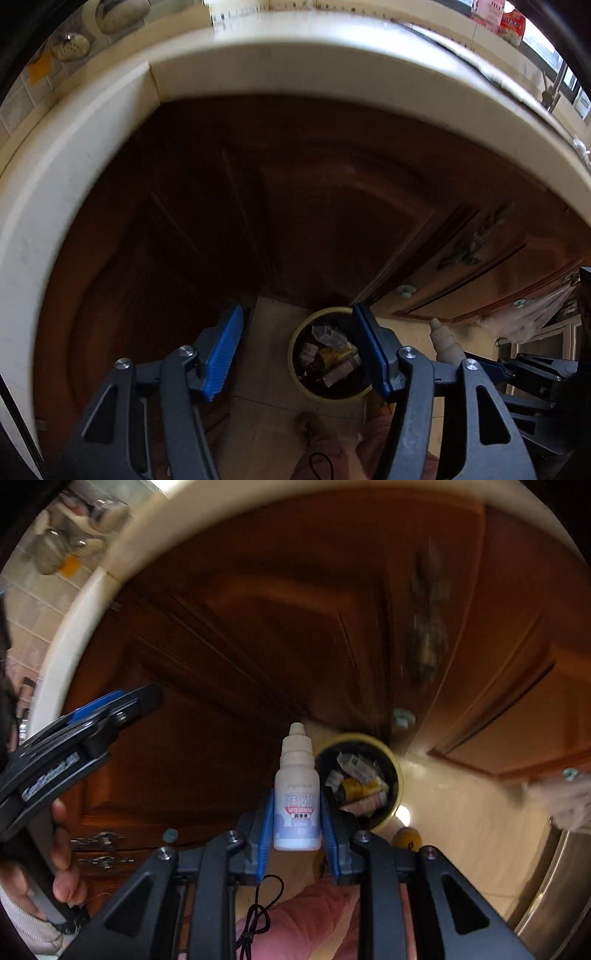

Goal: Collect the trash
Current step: 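Carry the white bottle with the right tool down toward the bin, then open the right tool over the bin to drop the bottle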

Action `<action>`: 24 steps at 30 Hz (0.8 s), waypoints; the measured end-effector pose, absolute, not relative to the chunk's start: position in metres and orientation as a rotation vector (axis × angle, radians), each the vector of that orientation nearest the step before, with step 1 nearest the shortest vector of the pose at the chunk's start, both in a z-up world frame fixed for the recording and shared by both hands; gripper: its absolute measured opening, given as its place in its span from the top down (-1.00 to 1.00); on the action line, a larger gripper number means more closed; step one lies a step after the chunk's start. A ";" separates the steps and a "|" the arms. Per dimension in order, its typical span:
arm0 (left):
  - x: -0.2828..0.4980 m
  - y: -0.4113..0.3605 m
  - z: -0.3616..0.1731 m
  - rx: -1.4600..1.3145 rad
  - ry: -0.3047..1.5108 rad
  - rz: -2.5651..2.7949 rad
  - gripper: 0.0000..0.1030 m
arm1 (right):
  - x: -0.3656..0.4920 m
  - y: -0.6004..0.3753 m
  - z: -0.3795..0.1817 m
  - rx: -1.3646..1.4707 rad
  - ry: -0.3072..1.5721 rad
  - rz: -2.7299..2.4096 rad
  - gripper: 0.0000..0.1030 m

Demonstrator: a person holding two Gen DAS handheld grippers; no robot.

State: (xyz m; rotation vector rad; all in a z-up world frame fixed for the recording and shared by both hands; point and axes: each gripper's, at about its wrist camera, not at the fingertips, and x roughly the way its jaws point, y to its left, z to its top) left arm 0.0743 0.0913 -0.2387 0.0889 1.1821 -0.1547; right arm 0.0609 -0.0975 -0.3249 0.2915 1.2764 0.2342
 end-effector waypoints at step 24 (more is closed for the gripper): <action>0.075 0.094 -0.373 0.104 1.309 -0.093 -0.96 | 0.112 -0.082 -0.484 0.204 1.426 0.197 0.14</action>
